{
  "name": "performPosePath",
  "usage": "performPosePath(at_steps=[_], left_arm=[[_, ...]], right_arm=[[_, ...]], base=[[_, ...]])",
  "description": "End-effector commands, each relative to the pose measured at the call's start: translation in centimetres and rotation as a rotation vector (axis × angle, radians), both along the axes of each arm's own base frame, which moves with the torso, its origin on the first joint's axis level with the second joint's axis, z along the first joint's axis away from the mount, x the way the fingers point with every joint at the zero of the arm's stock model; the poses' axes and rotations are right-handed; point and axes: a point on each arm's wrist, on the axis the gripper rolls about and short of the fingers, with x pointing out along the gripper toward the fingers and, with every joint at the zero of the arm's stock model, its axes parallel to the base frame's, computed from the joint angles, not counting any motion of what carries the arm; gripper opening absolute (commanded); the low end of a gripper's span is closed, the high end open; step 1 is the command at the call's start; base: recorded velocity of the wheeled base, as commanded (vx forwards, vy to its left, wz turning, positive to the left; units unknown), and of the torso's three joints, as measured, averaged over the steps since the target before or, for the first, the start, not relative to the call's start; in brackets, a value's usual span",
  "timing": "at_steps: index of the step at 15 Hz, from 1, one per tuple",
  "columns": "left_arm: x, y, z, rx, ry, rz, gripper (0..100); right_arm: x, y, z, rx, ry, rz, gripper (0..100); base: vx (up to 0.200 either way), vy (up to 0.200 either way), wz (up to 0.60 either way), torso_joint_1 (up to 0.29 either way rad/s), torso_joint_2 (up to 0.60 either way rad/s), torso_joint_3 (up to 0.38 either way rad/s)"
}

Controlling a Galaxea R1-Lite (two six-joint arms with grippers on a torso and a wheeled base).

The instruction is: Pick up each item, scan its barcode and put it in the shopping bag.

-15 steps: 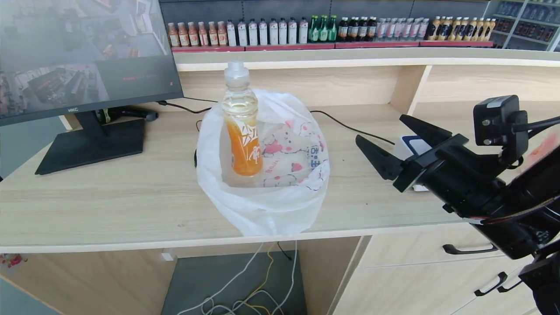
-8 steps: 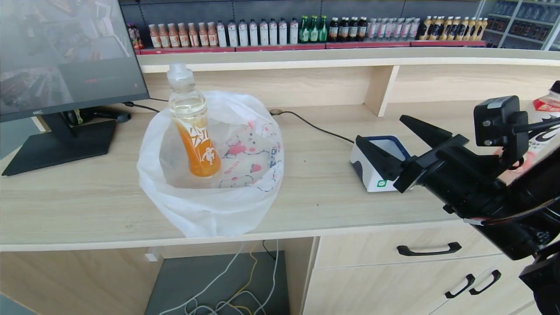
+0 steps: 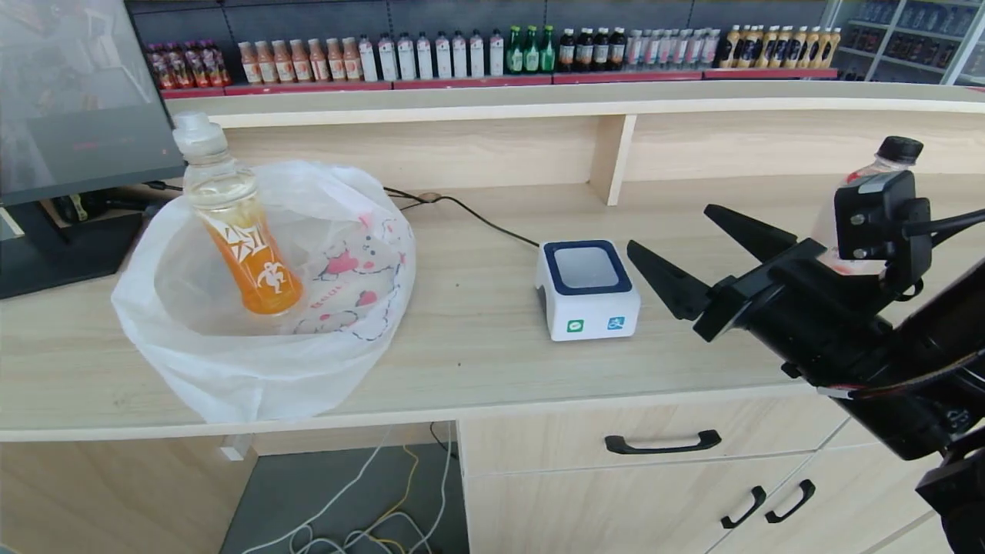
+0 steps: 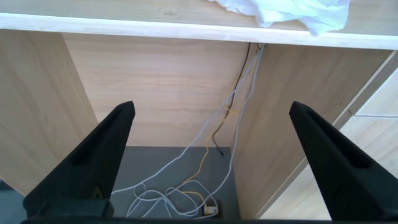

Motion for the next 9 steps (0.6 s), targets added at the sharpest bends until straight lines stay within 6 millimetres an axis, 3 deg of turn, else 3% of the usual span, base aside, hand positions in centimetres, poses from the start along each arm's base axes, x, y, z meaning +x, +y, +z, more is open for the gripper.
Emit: performPosePath(at_steps=[1, 9], left_arm=[[0.00, 0.00, 0.00, 0.000, -0.001, 0.000, 100], [0.00, 0.00, 0.00, 0.000, -0.001, 0.001, 100]], right_arm=[[-0.07, -0.03, 0.00, -0.001, -0.001, 0.001, 100], [-0.42, -0.08, -0.02, -0.003, 0.000, 0.006, 100]], base=[[0.000, -0.200, 0.00, 0.002, 0.00, 0.002], [0.000, -0.200, 0.00, 0.005, 0.00, 0.002]])
